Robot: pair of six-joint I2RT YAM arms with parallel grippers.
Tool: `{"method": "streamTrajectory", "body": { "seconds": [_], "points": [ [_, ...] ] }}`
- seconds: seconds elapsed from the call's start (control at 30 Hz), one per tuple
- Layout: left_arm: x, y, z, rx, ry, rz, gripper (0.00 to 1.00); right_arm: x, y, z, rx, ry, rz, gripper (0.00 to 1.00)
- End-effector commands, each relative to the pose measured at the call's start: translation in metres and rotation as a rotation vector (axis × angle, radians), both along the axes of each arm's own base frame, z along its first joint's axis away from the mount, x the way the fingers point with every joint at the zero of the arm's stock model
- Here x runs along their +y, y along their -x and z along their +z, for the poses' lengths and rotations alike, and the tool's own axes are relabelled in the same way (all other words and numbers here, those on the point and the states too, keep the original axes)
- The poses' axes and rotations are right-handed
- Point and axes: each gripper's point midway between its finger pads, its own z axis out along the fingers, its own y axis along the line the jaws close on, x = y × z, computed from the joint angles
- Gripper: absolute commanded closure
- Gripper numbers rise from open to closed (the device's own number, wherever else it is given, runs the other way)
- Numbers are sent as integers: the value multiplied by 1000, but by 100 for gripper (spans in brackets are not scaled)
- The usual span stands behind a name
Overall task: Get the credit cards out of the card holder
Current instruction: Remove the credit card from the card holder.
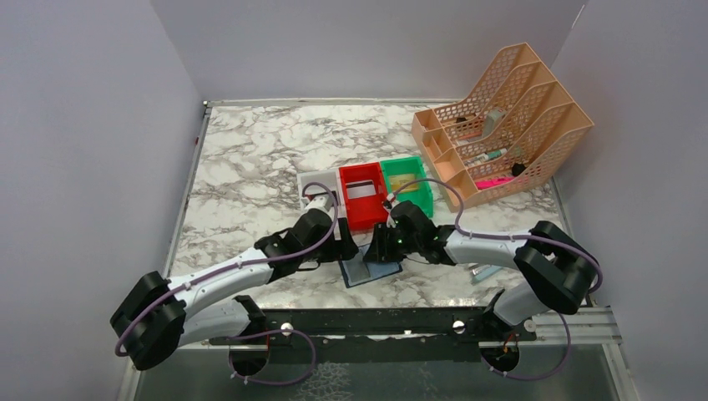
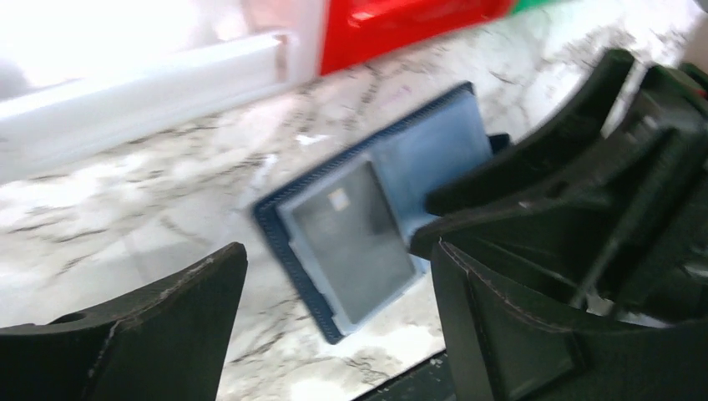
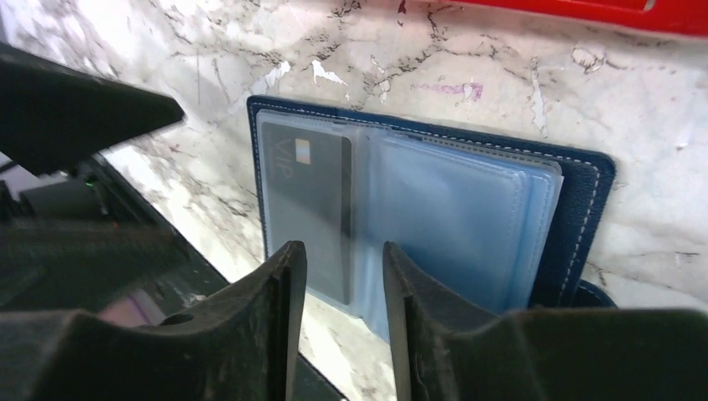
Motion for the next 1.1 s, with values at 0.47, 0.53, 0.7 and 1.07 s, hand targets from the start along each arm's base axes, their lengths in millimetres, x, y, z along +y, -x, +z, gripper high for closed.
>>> {"method": "streamTrajectory", "body": {
  "seconds": [0.47, 0.53, 0.7, 1.07],
  "points": [
    [90, -29, 4, -2, -43, 334, 9, 25, 6, 2, -328, 478, 51, 27],
    [89, -28, 4, -6, -34, 326, 9, 21, 3, -5, -319, 531, 35, 27],
    [85, -27, 6, -14, -17, 302, 9, 23, 11, -25, -304, 619, 71, 27],
    [77, -27, 7, -8, 6, 261, 9, 27, 17, -25, -277, 568, 69, 33]
  ]
}}
